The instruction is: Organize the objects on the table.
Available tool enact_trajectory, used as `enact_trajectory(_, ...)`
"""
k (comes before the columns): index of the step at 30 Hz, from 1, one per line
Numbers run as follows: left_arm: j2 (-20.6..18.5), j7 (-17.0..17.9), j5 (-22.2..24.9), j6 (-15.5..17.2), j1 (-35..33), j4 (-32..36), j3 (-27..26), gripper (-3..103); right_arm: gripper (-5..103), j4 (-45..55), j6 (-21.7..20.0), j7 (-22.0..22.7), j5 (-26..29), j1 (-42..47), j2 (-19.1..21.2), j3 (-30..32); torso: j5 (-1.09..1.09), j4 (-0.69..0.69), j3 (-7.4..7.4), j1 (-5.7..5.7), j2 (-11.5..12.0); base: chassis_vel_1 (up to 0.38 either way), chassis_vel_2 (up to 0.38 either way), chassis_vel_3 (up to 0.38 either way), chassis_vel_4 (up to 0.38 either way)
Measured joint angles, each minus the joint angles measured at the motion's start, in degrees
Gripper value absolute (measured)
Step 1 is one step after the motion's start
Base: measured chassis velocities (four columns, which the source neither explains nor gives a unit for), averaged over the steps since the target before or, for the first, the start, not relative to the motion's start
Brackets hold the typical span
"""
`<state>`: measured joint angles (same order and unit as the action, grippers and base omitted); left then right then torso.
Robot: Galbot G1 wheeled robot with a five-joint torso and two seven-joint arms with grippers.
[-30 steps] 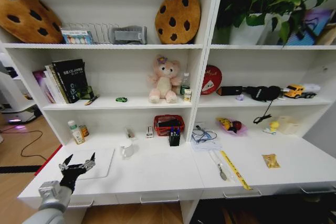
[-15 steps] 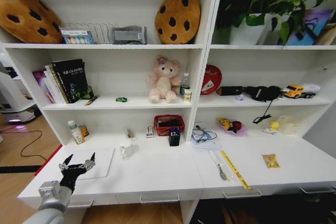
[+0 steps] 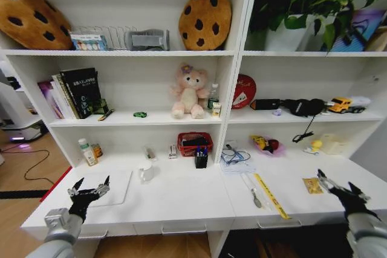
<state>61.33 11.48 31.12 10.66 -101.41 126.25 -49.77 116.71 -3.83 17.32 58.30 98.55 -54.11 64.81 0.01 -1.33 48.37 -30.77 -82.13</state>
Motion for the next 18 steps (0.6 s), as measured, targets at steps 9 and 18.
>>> enact_trajectory(9, 0.0, 0.0, 0.0, 0.0, 0.0, 0.0, 0.0, 100, 100, -0.3, -1.4, -1.0, -0.5, -0.6, -0.7, -2.6, -0.01, -0.01, -0.01, 0.01, 0.0, 0.0, 0.0, 0.0, 0.0)
enact_trajectory(18, 0.0, 0.0, 0.0, 0.0, 0.0, 0.0, 0.0, 100, 100, -1.2, -0.4, -1.6, -2.3, -0.4, -1.6, -3.8, 0.0, 0.02, -0.01, 0.02, 0.0, -0.106, -0.111, 0.114, 0.118)
